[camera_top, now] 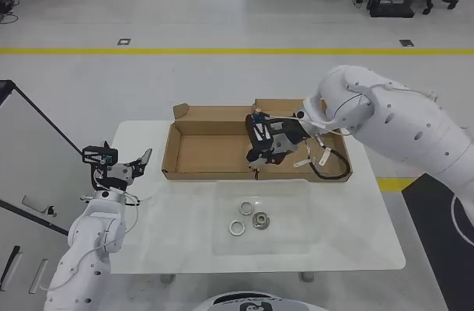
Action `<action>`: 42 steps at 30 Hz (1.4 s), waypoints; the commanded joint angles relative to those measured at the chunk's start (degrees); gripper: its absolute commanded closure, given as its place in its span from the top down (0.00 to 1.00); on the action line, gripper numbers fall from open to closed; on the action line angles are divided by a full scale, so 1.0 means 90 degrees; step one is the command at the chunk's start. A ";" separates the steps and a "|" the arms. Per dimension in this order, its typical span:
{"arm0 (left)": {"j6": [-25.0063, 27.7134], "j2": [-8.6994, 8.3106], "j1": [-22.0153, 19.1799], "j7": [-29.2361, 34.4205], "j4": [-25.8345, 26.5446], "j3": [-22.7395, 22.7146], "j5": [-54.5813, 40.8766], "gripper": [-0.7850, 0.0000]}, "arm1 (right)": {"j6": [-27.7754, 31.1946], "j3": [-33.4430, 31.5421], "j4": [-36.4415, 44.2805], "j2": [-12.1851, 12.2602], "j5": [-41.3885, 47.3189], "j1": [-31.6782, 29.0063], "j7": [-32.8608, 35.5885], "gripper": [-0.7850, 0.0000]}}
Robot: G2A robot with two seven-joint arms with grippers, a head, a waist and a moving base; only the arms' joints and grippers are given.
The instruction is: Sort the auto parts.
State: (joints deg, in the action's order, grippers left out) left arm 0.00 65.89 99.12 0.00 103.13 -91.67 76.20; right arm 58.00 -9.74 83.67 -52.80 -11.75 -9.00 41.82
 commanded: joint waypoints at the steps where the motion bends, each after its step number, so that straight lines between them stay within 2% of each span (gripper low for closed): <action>1: 0.0000 0.0000 0.0000 0.0000 0.0000 0.0000 0.0000 1.00 | 0.0000 0.0000 0.0000 0.0000 0.0000 0.0000 -0.0001 0.00; 6: 0.0000 0.0000 0.0000 0.0000 0.0000 0.0000 0.0000 1.00 | -0.0027 -0.0007 0.0005 0.0001 -0.0005 -0.0018 -0.0026 0.00; 11: 0.0000 0.0000 0.0000 0.0000 0.0000 0.0000 0.0000 1.00 | 0.0000 -0.0334 0.0143 0.0190 0.0217 -0.0366 -0.0734 0.00; 19: 0.0000 0.0000 0.0000 0.0000 0.0000 0.0000 0.0000 1.00 | 0.0000 -0.0963 0.0756 0.0823 0.0569 -0.1057 -0.1731 0.00; 28: 0.0000 0.0000 0.0000 0.0000 0.0000 0.0000 0.0000 1.00 | 0.0000 -0.1775 0.1413 0.1610 0.0367 -0.1948 -0.2773 0.00; 33: 0.0000 0.0000 0.0000 0.0000 0.0000 0.0000 0.0000 1.00 | 0.0000 -0.2161 0.1820 0.1929 0.0141 -0.2315 -0.3585 0.00; 36: 0.0000 0.0000 0.0000 0.0000 0.0000 0.0000 0.0000 1.00 | 0.0000 -0.2295 0.1998 0.2025 -0.0050 -0.2443 -0.4131 0.00; 42: 0.0000 0.0000 0.0000 0.0000 0.0000 0.0000 0.0000 1.00 | 0.0000 -0.2295 0.1998 0.2025 -0.0050 -0.2443 -0.4131 0.00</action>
State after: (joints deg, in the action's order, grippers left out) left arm 0.00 65.89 99.12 0.00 103.13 -91.67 76.20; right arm 58.00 -30.45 101.72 -34.54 -12.32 -31.03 3.96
